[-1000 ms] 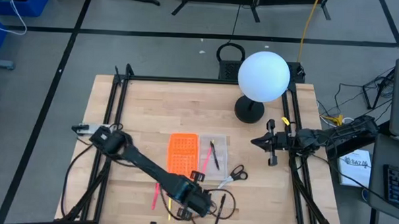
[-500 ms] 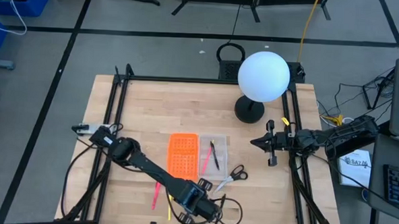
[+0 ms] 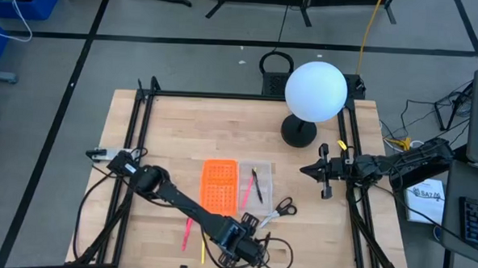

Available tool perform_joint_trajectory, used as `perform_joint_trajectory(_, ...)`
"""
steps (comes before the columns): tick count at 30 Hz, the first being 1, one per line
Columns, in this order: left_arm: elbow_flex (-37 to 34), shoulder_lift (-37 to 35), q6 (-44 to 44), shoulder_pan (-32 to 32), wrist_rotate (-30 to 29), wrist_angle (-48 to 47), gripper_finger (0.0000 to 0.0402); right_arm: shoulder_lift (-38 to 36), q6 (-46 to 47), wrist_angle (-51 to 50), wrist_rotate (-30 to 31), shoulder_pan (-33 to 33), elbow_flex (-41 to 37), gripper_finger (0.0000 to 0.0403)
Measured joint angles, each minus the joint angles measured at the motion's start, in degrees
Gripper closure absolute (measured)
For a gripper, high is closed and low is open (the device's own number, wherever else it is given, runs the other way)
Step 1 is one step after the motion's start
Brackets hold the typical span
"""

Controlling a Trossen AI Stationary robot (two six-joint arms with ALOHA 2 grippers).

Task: Pick & place school supplies into a supply box
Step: Put the black pen into the orange supply box

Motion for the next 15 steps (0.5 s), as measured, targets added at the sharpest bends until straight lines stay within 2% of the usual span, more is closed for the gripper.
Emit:
perform_joint_trajectory(6,-2.86,0.69,1.07,0.20,0.02,1.26,0.0191,0.01,0.00,-0.01,0.03,0.00,-0.01,0.0403)
perform_joint_trajectory(15,-7.76,0.29,0.50,1.19,-0.23,3.58,0.0221,0.01,0.02,-0.02,0.06,0.01,-0.01,0.0403)
